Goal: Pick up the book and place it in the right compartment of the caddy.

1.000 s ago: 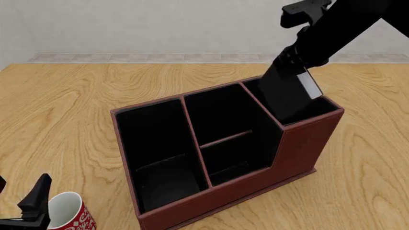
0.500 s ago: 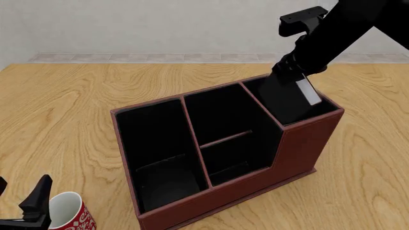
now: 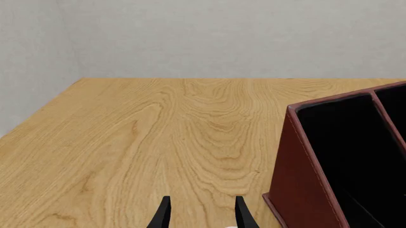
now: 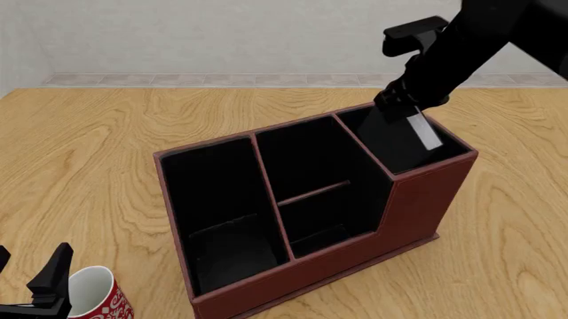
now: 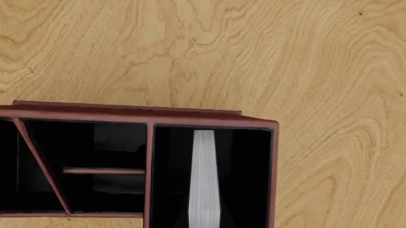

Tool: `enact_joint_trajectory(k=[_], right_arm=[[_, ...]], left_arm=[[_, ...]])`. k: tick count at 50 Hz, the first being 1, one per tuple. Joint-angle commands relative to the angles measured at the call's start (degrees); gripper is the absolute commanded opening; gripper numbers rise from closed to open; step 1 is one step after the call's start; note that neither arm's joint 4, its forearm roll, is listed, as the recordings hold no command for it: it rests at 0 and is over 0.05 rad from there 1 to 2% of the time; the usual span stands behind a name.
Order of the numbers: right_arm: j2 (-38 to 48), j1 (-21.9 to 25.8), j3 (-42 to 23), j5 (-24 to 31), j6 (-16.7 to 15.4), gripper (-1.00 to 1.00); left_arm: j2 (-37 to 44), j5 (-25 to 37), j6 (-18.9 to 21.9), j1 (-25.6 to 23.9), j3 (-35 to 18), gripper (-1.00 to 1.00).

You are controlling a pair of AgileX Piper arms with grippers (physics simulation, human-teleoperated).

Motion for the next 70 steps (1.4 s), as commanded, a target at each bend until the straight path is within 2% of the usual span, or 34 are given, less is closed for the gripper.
enact_joint_trajectory(k=[1,18,27,33,35,70], right_arm=[[0.5,0.4,-0.2,0.0,1.6,-1.00],[0.9,0.8,0.7,0.0,2.7,-1.00],[1.7,-0.1,0.5,0.0,1.7,-1.00],[1.7,0.2,0.5,0.0,2.2,-1.00],[2.0,-0.5,0.9,0.0,1.2,-1.00],[2.4,0.1,1.4,0.0,1.6,-1.00]], left_arm=[[0.0,0.1,0.0,-0.2,0.0,1.00],[0.0,0.1,0.2,0.1,0.1,1.00],[0.0,0.3,0.2,0.1,0.1,1.00],[0.0,0.2,0.2,0.2,0.1,1.00],[0.0,0.4,0.1,0.2,0.1,1.00],[0.0,0.5,0.5,0.2,0.1,1.00]])
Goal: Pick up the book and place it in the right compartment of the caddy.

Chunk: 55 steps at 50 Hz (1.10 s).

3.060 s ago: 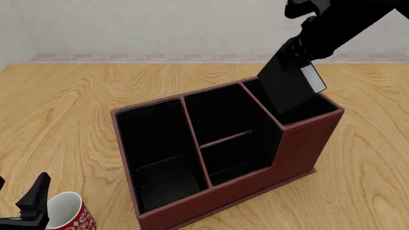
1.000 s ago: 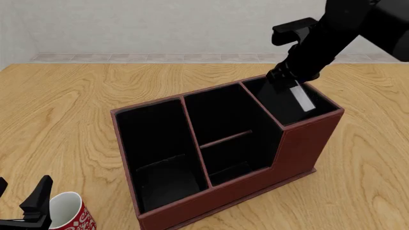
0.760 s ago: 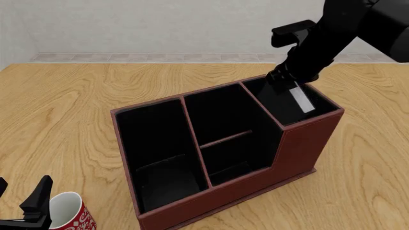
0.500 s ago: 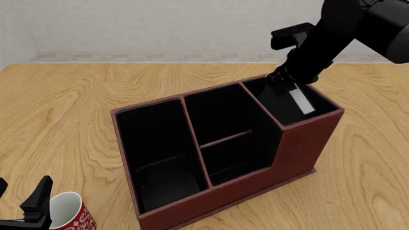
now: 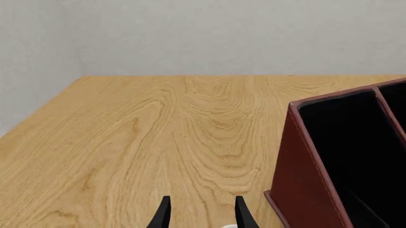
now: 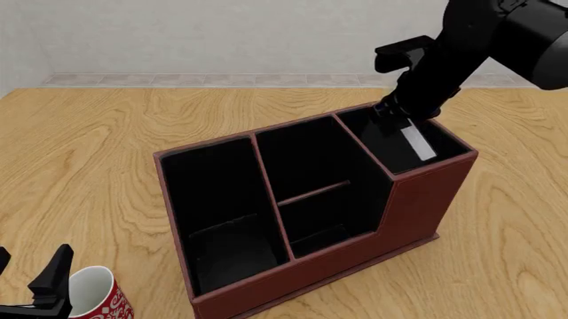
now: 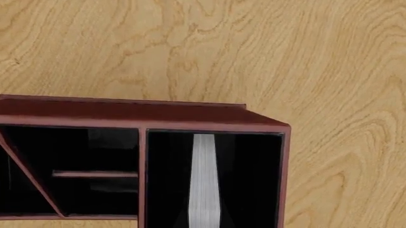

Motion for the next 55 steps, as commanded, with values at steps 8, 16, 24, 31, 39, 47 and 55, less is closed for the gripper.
enact_joint_trajectory(k=[8,16,24,31,39,47,55], right_arm=[[-0.3,0.1,-0.1,0.0,1.0,-1.00],[-0.4,0.7,0.3,0.0,1.6,-1.00],[-0.4,0.6,0.3,-0.1,1.2,1.00],[-0.8,1.0,0.7,0.0,1.3,1.00],[-1.0,0.9,0.8,0.0,0.9,1.00],[-1.3,0.8,1.0,0.0,0.7,1.00],[-2.2,0.8,1.3,-0.1,0.2,1.00]], left_arm=[[0.0,-0.2,0.1,-0.2,0.0,1.00],[0.0,-0.2,0.1,-0.3,0.0,1.00],[0.0,-0.4,0.2,-0.5,0.0,1.00],[0.0,-0.3,0.2,-0.5,0.0,1.00],[0.0,-0.4,0.1,-0.5,0.0,1.00],[0.0,-0.4,0.2,-0.5,0.0,1.00],[0.0,-0.4,0.1,-0.5,0.0,1.00]])
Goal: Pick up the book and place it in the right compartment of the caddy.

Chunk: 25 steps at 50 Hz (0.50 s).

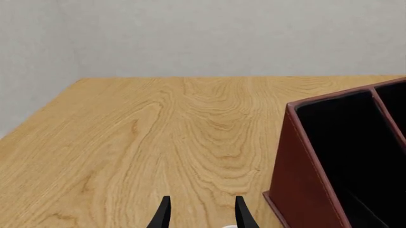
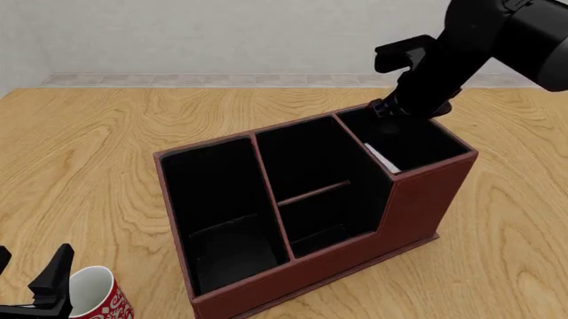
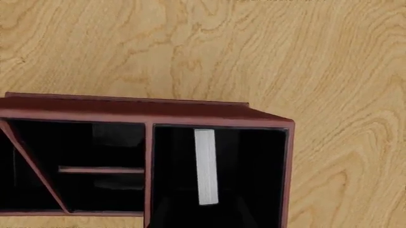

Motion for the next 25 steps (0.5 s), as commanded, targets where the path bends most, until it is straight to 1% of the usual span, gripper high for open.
enact_joint_trajectory(k=[1,11,14,20,25], right_arm=[[-1.2,0.0,0.5,0.0,-0.4,1.00],[-4.0,-0.5,1.6,0.0,-2.3,1.00],[-4.7,0.0,1.7,0.0,-2.1,1.00],[-6.6,-0.2,2.7,0.0,-3.2,1.00],[-8.2,-0.1,3.4,0.0,-3.4,1.00]], left_arm=[[0.0,0.0,-0.1,0.0,0.0,1.00],[0.0,-0.4,-0.2,-0.3,-0.2,1.00],[0.0,-0.4,-0.4,-0.5,-0.3,1.00],[0.0,-0.4,-0.4,-0.6,-0.4,1.00],[0.0,-0.3,-0.5,-0.8,-0.8,1.00]])
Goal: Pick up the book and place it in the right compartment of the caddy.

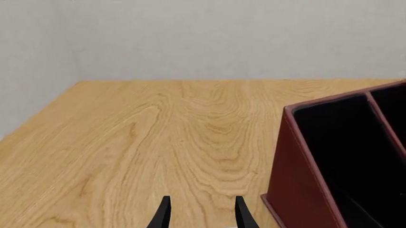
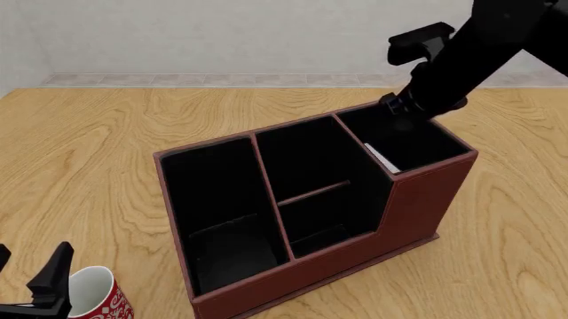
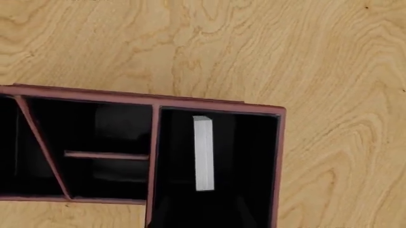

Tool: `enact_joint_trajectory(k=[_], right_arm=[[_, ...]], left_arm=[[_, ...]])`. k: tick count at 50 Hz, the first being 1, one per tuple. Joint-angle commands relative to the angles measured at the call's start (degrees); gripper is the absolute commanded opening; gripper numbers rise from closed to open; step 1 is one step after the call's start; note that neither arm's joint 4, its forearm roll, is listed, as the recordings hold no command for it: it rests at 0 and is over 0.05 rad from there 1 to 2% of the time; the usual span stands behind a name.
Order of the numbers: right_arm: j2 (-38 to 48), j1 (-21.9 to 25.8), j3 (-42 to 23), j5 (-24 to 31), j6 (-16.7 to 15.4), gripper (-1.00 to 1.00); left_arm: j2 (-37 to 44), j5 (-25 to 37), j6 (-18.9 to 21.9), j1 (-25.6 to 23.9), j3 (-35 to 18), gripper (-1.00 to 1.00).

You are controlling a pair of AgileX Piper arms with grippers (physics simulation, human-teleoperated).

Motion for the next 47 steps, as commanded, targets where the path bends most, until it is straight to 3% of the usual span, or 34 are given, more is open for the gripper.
enact_joint_trajectory(k=[1,10,13,23,47], right_arm=[[-3.6,0.1,1.8,0.0,-1.0,1.00],[-7.8,0.6,2.6,0.0,-0.2,1.00],[-9.9,3.6,1.6,0.0,3.2,1.00],[-16.4,5.2,3.0,0.0,5.2,1.00],[-31.0,8.2,4.0,0.0,5.2,1.00]], left_arm=[[0.0,0.1,-0.1,-0.3,-0.6,1.00],[0.0,0.5,-0.2,-0.4,-1.6,1.00],[0.0,0.7,-0.3,-0.5,-2.0,1.00],[0.0,0.9,-0.1,-0.6,-2.6,1.00],[0.2,1.7,0.7,-1.1,-3.9,1.00]])
